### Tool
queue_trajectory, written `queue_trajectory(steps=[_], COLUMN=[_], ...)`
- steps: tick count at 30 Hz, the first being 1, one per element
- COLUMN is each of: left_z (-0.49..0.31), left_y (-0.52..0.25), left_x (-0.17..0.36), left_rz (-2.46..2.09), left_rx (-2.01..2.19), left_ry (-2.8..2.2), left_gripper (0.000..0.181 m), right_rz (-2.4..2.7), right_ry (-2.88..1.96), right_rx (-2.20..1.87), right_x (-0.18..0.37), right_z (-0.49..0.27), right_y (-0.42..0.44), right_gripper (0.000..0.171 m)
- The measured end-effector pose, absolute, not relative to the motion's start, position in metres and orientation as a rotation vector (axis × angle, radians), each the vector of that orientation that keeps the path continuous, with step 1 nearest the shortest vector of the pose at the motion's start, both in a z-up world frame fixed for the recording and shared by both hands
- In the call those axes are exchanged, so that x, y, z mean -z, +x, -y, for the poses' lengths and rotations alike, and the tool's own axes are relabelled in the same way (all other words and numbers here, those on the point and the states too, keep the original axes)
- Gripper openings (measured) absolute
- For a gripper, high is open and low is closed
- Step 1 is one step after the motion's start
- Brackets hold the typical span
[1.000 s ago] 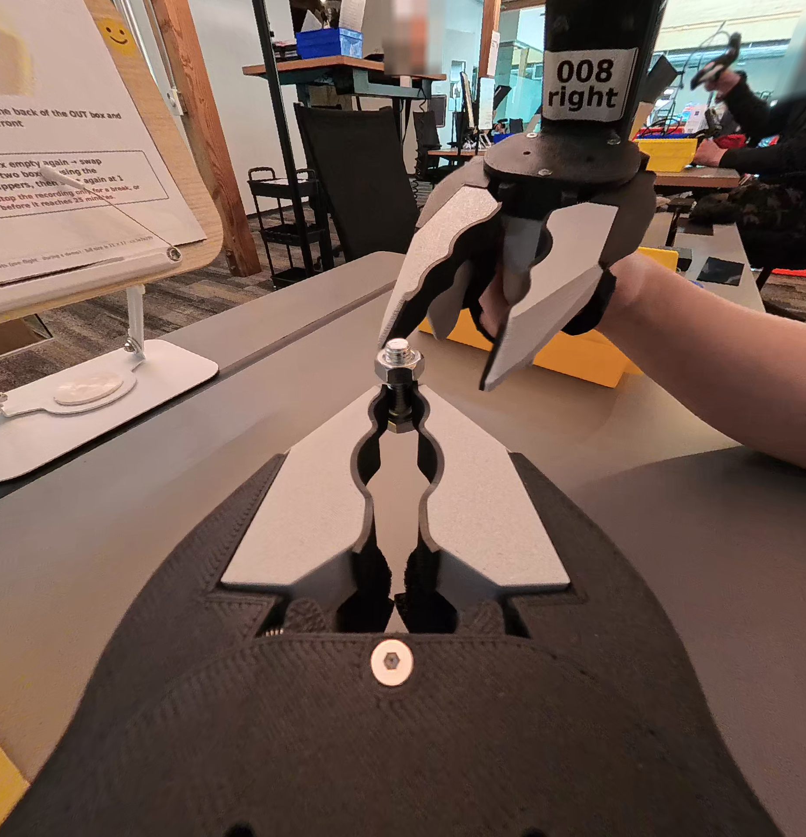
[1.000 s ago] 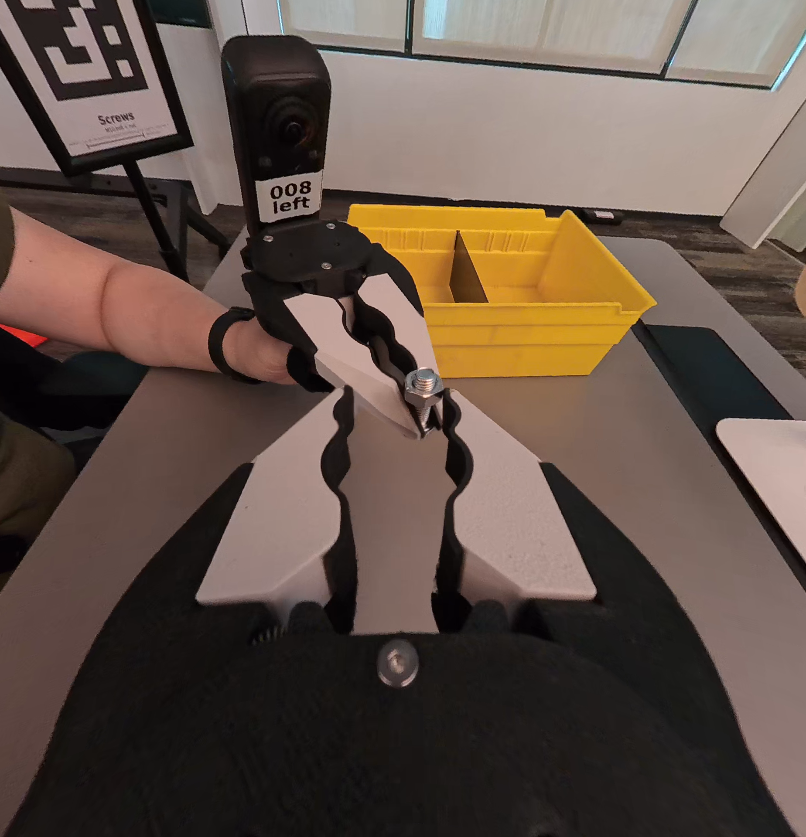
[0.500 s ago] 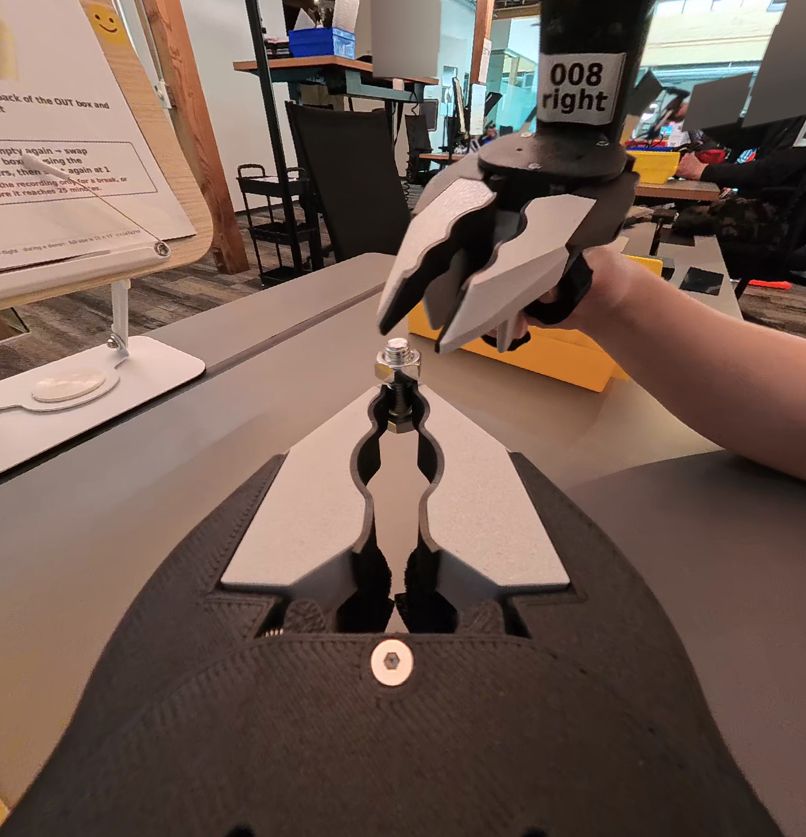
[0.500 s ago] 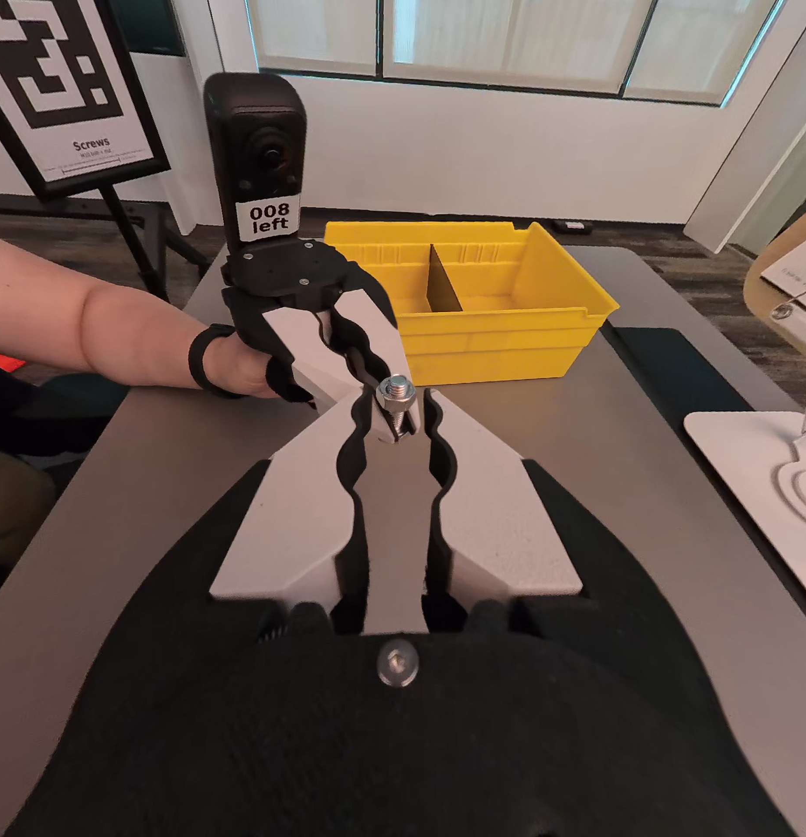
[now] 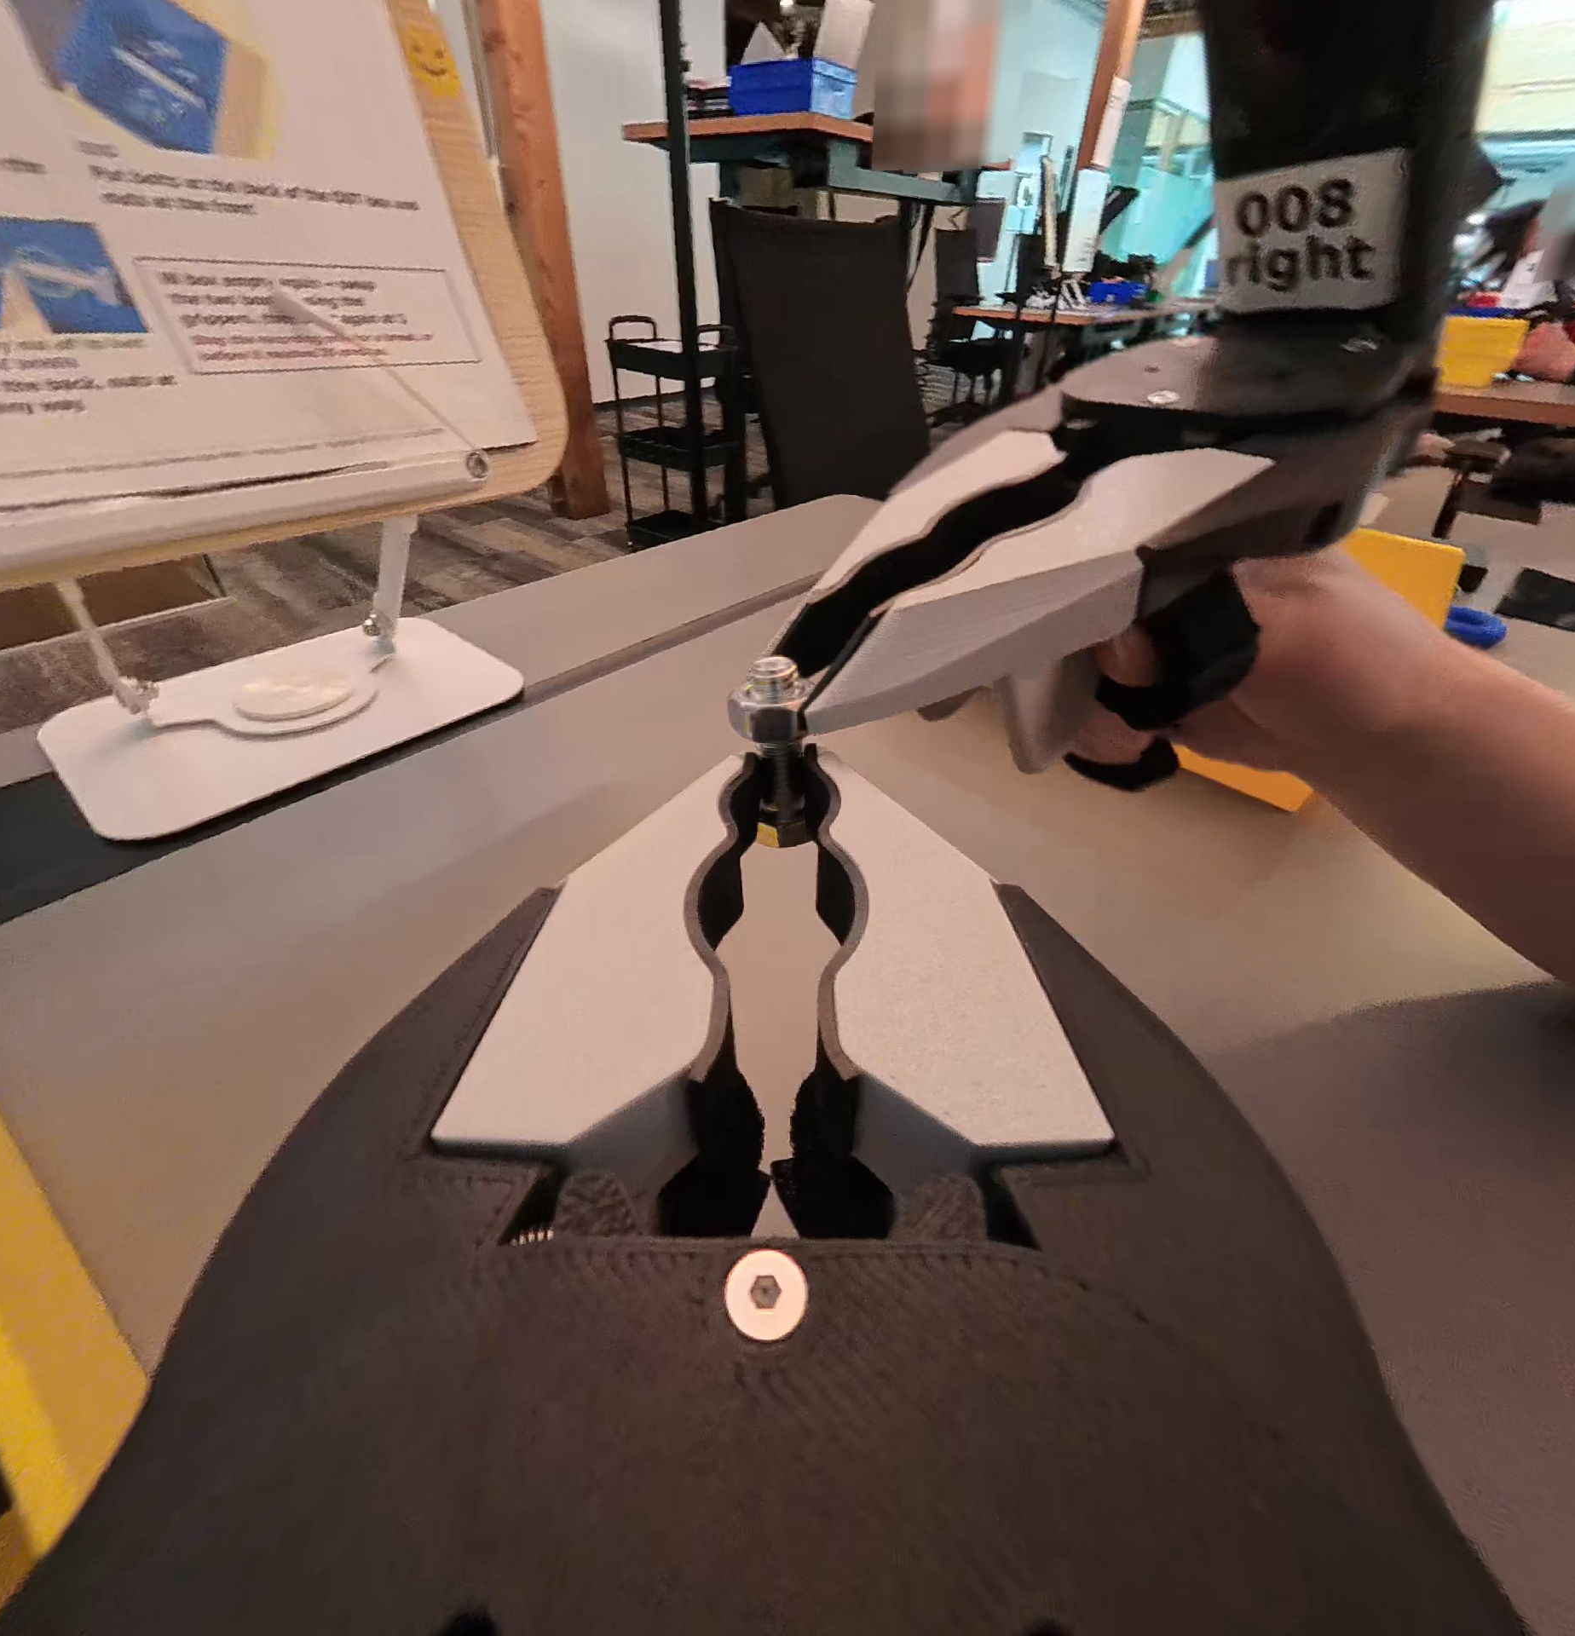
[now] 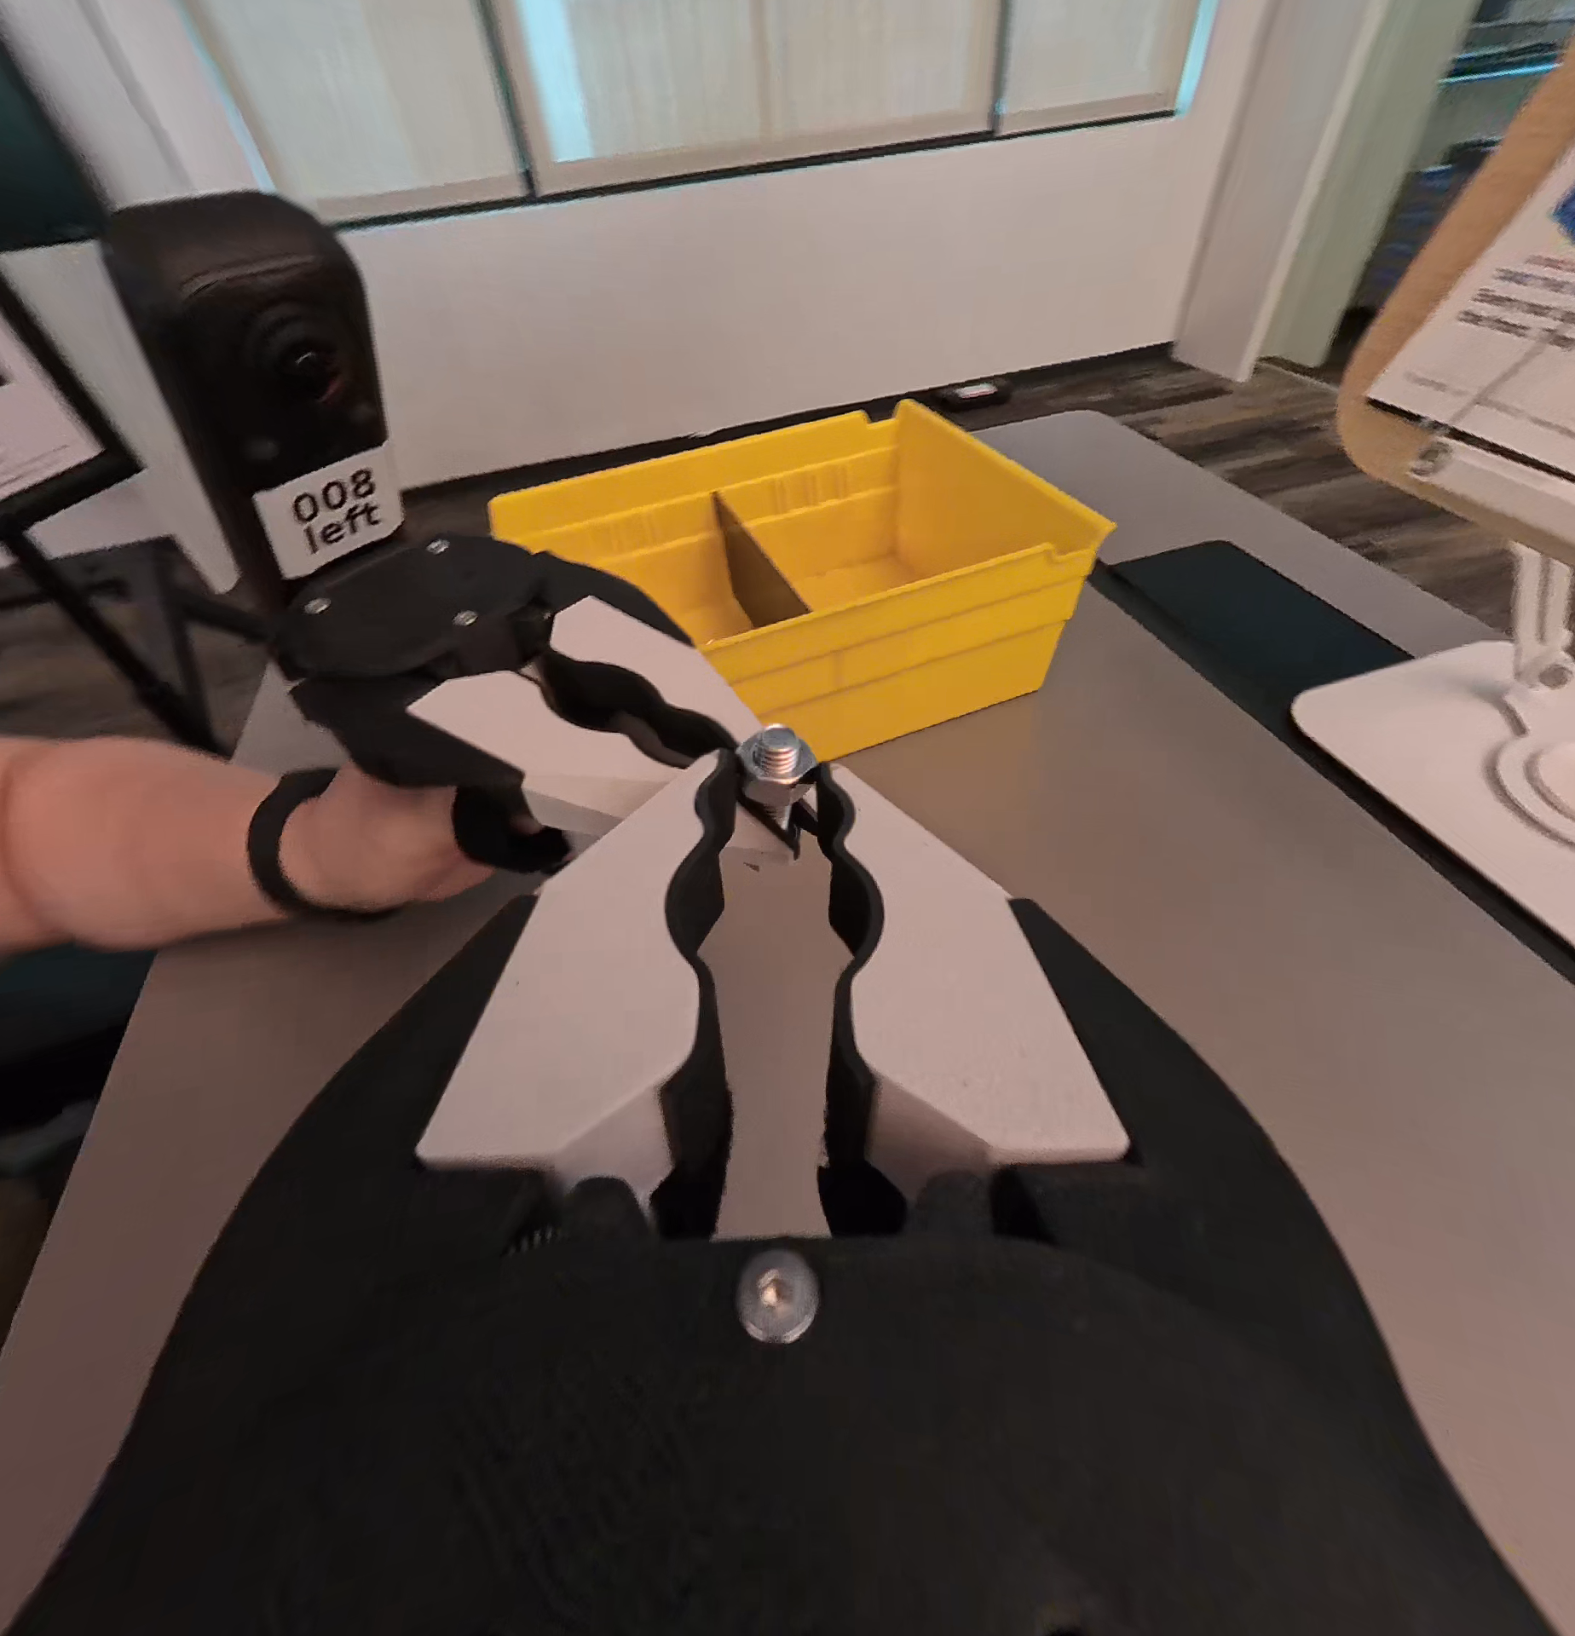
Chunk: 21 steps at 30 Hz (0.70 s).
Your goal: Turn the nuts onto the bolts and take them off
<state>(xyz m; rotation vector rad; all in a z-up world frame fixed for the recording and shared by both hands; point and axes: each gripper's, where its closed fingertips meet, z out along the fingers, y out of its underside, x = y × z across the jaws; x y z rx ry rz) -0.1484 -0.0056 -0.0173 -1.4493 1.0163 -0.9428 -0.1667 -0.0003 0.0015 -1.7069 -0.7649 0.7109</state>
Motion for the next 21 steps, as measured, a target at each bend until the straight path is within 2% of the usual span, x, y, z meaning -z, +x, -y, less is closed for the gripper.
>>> queue_trajectory(steps=[4, 7, 10, 21], left_z=[-0.001, 0.002, 0.006, 0.019], left_y=[-0.152, -0.150, -0.147, -0.142], left_x=[0.019, 0.018, 0.018, 0.016], left_rz=[-0.989, -1.002, -1.024, -1.076], left_rx=[0.956, 0.970, 0.979, 1.001], left_ry=[-1.477, -1.465, -1.455, -1.403], left_gripper=[0.007, 0.007, 0.007, 0.007], right_rz=[0.748, 0.809, 0.790, 0.880], right_ry=[-1.689, -1.636, -1.575, -1.571], right_rx=[-0.630, -0.635, -0.740, -0.791], right_x=[0.000, -0.010, -0.025, -0.011], right_z=[-0.004, 0.000, 0.006, 0.011], right_y=[-0.172, -0.165, -0.156, -0.164], right_gripper=[0.018, 0.031, 0.014, 0.011])
